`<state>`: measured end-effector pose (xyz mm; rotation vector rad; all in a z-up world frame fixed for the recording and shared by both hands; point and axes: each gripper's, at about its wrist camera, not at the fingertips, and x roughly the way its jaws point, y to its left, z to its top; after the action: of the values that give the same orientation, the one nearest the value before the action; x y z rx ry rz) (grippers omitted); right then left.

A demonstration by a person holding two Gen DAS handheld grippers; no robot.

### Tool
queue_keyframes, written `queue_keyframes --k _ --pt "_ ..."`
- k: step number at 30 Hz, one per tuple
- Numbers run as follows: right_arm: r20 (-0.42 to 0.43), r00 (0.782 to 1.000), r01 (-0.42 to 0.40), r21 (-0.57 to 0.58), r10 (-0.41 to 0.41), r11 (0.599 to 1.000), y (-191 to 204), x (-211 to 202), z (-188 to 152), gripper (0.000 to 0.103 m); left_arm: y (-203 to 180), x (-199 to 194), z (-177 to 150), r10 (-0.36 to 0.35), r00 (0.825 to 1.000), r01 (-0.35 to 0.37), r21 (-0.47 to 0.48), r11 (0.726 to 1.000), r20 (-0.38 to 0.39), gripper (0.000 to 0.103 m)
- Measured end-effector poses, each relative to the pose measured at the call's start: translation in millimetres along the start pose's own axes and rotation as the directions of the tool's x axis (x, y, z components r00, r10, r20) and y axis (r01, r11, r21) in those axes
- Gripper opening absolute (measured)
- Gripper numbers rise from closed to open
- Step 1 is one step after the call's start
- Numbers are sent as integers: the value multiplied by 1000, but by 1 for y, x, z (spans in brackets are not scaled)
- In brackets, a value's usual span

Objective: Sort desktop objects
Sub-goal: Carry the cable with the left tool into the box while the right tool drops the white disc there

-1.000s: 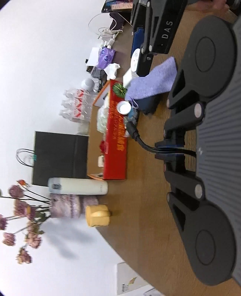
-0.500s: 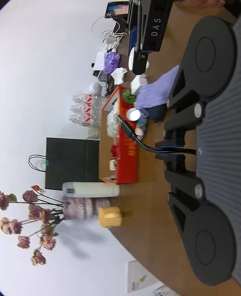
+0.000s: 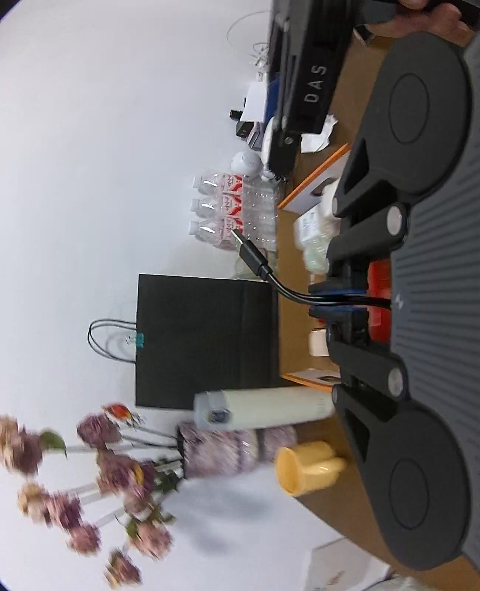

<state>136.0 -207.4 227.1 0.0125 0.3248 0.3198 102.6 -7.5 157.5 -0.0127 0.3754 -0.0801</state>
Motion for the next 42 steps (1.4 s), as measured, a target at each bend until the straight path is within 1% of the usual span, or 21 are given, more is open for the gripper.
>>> queue_keyframes --k 5,8,10,14,15,16,18,21,22,23,24,25,27,28,29,30,33,34,35,39,42 --pt "-101 995 -19 -29 16 999 -9 71 46 38 6 65 50 -7 998 5 -27 1000 -66 6" --pt "-230 973 -34 -6 32 999 -20 120 62 38 4 109 67 -13 988 11 -17 1000 -152 6" --pt "-329 944 -33 3 32 999 -27 154 63 38 3 140 69 -22 972 17 -27 999 -233 6" --pt "-500 865 -15 52 39 999 -43 210 43 38 5 206 54 -28 912 5 -56 998 -409 6" --pt "-531 846 -8 51 35 999 -45 221 35 38 7 220 47 -33 895 5 -64 998 -445 7" --pt "-549 835 0 54 30 999 -47 228 28 38 10 232 40 -37 881 -4 -84 996 -472 7" --pt "-595 804 12 45 18 999 -49 245 10 38 16 252 29 -47 856 -29 -139 990 -514 7" --pt "-642 767 17 29 6 999 -48 259 -12 38 11 269 18 -15 845 -56 -117 992 -534 9" --pt "-656 755 21 15 -6 1000 -47 263 -18 38 8 275 14 -2 839 -63 -102 993 -544 14" --pt "-667 745 23 8 -12 1000 -47 265 -23 38 7 281 10 3 829 -66 -91 994 -560 35" --pt "-676 737 24 4 -15 1000 -46 268 -27 38 8 285 7 2 822 -68 -95 993 -570 61" --pt "-683 730 24 1 -17 1000 -47 270 -31 38 10 286 5 -2 823 -69 -104 992 -568 66" --pt "-696 717 31 -5 -26 999 -49 274 -34 39 15 284 5 -22 816 -65 -130 989 -578 66" --pt "-697 717 34 -12 -32 999 -49 273 -33 42 19 281 7 -38 813 -64 -154 986 -582 66" --pt "-691 722 32 -10 -30 999 -51 270 -30 48 24 276 11 -51 814 -63 -174 983 -578 67" --pt "-680 733 29 -1 -22 1000 -53 266 -25 51 27 273 15 -48 819 -67 -179 982 -571 68" --pt "-644 765 32 41 2 999 -59 250 -4 58 31 256 29 3 835 -102 -150 983 -550 77" --pt "-634 774 40 44 -4 998 -60 243 4 66 32 250 32 18 836 -112 -139 984 -548 79" --pt "-625 780 50 41 -14 998 -61 238 10 73 32 244 36 29 834 -118 -128 985 -551 84" --pt "-615 787 75 31 -41 997 -60 217 27 78 33 219 42 90 818 -170 -90 981 -568 100" --pt "-617 785 87 28 -51 996 -56 203 32 83 33 200 42 112 801 -191 -72 979 -588 102"
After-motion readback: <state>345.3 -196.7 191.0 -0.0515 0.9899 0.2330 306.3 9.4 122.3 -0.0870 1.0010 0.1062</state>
